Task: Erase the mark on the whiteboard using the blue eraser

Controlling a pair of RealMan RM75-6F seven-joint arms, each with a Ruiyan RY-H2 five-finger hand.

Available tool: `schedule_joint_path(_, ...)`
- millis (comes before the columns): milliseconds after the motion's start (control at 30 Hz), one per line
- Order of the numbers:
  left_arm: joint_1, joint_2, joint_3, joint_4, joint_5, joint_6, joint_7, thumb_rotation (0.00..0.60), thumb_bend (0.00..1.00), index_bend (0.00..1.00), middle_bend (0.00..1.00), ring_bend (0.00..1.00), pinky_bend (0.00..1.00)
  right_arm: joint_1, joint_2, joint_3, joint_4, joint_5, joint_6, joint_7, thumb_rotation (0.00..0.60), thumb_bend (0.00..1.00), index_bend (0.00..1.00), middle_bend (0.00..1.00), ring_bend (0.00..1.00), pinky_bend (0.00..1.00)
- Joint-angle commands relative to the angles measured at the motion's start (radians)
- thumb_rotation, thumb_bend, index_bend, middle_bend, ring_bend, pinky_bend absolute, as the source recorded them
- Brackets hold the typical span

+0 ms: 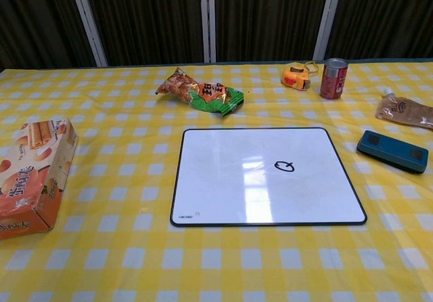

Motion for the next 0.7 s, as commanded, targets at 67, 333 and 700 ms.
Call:
schedule_joint_path(67,0.000,0.001,0.000,0.000,0.000,0.000,-0.002,0.600,0.15,0.00,0.00,0.00,0.00,-0.001,-0.003,0.000,0.003,-0.002,0.001,-0.001,0.600,0.09,0.00,0.00,0.00,0.00)
schedule_joint_path(333,0.002,0.004,0.003,-0.002,0.010,0.009,-0.002,0.600,0.15,0.00,0.00,0.00,0.00,0.004,-0.007,-0.002,0.005,0.000,-0.009,-0.002,0.600,0.09,0.00,0.00,0.00,0.00)
schedule_joint_path(700,0.007,0.007,0.001,-0.001,0.008,0.019,-0.011,0.600,0.15,0.00,0.00,0.00,0.00,0.013,-0.039,0.005,0.034,-0.010,-0.003,0.012,0.600,0.09,0.02,0.00,0.00,0.00)
